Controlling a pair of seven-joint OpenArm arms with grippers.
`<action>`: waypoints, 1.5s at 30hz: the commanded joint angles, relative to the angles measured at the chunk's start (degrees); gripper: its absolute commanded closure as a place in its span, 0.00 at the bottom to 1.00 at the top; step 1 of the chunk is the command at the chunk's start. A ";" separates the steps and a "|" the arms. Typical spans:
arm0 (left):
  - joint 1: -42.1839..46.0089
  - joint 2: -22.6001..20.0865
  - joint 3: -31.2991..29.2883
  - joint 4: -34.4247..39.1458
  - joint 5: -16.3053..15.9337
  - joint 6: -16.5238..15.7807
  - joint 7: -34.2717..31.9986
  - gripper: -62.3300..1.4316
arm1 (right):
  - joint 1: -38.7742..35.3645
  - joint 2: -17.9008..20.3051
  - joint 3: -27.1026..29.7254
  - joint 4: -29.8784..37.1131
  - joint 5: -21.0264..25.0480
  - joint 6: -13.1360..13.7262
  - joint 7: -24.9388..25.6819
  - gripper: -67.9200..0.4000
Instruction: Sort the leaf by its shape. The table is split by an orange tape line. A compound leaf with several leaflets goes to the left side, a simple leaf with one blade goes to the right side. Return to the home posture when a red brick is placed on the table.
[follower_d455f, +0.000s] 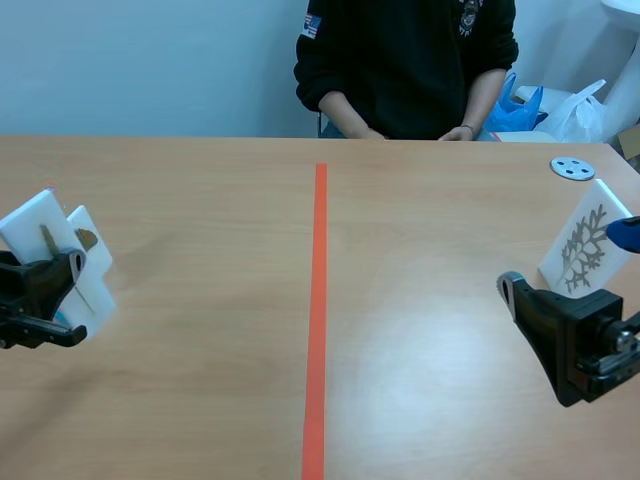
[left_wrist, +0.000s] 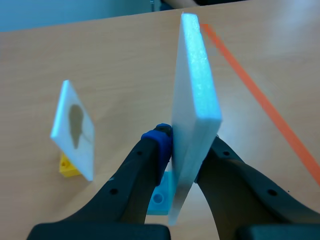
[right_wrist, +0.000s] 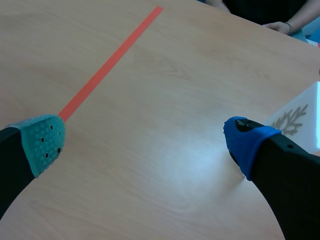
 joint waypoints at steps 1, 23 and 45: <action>-1.29 0.26 0.31 -1.66 -0.85 0.74 -0.72 0.90 | 0.55 0.02 0.44 0.48 0.44 -0.17 0.94 0.00; -12.37 0.42 0.31 -25.38 -4.70 4.26 -11.13 0.86 | 0.68 0.02 0.44 0.48 0.44 -0.17 1.16 0.00; -12.35 0.35 0.31 -25.27 -4.66 4.24 -12.07 0.16 | 0.68 0.02 0.44 0.48 0.44 -0.17 1.31 0.00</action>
